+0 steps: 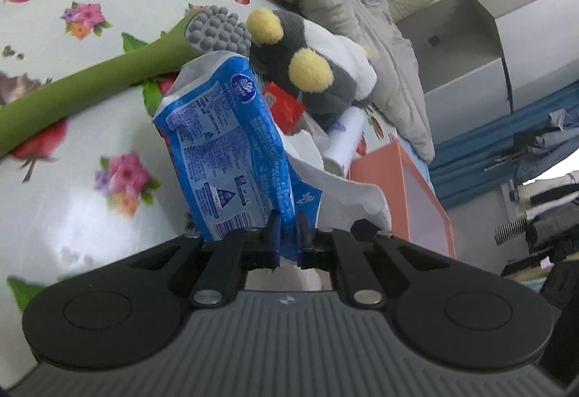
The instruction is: Organize soft objects
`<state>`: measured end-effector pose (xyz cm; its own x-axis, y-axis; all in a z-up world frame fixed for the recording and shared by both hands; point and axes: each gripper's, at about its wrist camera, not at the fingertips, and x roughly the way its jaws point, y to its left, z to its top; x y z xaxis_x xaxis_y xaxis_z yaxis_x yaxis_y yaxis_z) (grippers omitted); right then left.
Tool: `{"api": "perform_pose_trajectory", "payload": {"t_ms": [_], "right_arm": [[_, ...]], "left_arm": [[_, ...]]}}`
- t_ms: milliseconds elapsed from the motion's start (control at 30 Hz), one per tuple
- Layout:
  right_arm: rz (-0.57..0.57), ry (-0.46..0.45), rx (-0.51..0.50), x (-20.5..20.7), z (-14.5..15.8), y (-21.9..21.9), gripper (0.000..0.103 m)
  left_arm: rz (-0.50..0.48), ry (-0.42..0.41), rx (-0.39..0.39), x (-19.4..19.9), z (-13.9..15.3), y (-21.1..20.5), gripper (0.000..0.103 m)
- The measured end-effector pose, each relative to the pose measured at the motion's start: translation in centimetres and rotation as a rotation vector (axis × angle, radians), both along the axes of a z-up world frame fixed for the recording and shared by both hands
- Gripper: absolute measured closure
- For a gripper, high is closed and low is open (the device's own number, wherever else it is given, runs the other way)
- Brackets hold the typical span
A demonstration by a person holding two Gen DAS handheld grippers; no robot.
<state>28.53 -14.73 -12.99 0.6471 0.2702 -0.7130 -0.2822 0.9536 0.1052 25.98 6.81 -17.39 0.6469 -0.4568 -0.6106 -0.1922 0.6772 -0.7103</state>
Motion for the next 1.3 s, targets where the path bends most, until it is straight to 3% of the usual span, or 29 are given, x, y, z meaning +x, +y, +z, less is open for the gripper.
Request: {"api": "perform_pose_trajectory", "payload": {"t_ms": [367, 700, 967, 1300], "right_arm": [[-0.022, 0.019, -0.119, -5.1, -0.9, -0.3, 0.098], [0.015, 0.067, -0.203, -8.4, -3.9, 2.6, 0.098], [0.084, 0.124, -0.189, -9.7, -5.4, 5.2, 0.098], [0.198, 0.195, -0.089, -11.1, -6.3, 7.0, 0.095]], "left_arm": [[-0.09, -0.009, -0.053, -4.9, -0.7, 0.6, 0.094], [-0.05, 0.05, -0.076, -8.8, -3.1, 5.2, 0.094], [0.002, 0.087, -0.08, -11.8, -4.1, 8.7, 0.094], [0.067, 0.159, -0.009, -13.5, -5.3, 10.7, 0.092]]}}
